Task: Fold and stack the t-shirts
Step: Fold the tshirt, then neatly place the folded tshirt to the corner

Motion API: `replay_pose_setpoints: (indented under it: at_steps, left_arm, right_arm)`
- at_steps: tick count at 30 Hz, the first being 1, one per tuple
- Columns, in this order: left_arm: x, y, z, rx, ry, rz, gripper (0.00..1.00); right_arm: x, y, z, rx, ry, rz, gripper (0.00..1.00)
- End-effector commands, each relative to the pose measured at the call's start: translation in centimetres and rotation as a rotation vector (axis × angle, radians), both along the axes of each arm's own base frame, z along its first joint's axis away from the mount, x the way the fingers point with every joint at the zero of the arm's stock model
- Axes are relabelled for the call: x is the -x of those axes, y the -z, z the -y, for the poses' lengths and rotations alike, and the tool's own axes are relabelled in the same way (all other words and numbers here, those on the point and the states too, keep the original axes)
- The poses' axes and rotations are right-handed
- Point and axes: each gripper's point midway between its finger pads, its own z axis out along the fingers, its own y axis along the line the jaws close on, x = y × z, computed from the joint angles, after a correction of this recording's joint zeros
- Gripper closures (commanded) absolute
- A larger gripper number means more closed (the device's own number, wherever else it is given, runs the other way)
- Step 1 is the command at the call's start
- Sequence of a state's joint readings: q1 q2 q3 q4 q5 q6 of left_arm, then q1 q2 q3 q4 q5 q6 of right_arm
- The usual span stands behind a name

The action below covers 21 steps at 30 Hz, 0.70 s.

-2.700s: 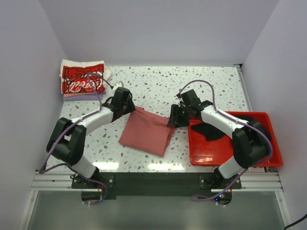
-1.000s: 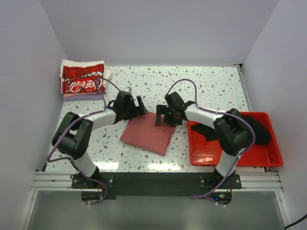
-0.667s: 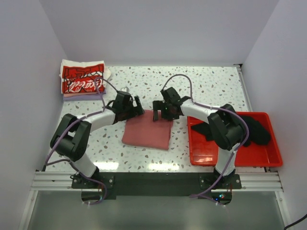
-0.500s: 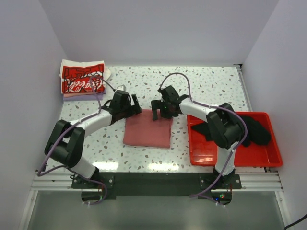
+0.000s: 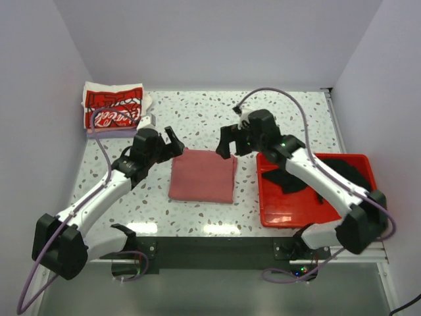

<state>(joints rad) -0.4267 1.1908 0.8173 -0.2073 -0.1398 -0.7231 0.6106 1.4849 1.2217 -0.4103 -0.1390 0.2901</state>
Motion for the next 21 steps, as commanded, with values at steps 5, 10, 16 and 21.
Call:
replay_pose_setpoints:
  at_steps: [5, 10, 16, 21]
  left_arm:
    - [3.0, 3.1, -2.0, -0.021, -0.048, -0.049, 0.00]
    - [3.8, 6.8, -1.8, -0.049, -0.030, -0.161, 0.00]
    - [3.9, 9.3, -1.1, -0.055, 0.006, -0.213, 0.00]
    - [3.9, 10.9, -0.4, -0.059, 0.039, -0.248, 0.06]
  right_arm:
    - [4.9, -4.2, 5.4, -0.141, 0.203, 0.100, 0.01]
    - [7.2, -4.6, 8.8, -0.183, 0.325, 0.129, 0.01]
    - [8.6, -3.4, 9.8, -0.156, 0.326, 0.101, 0.01]
    - [8.8, -2.4, 9.8, -0.125, 0.317, 0.076, 0.01]
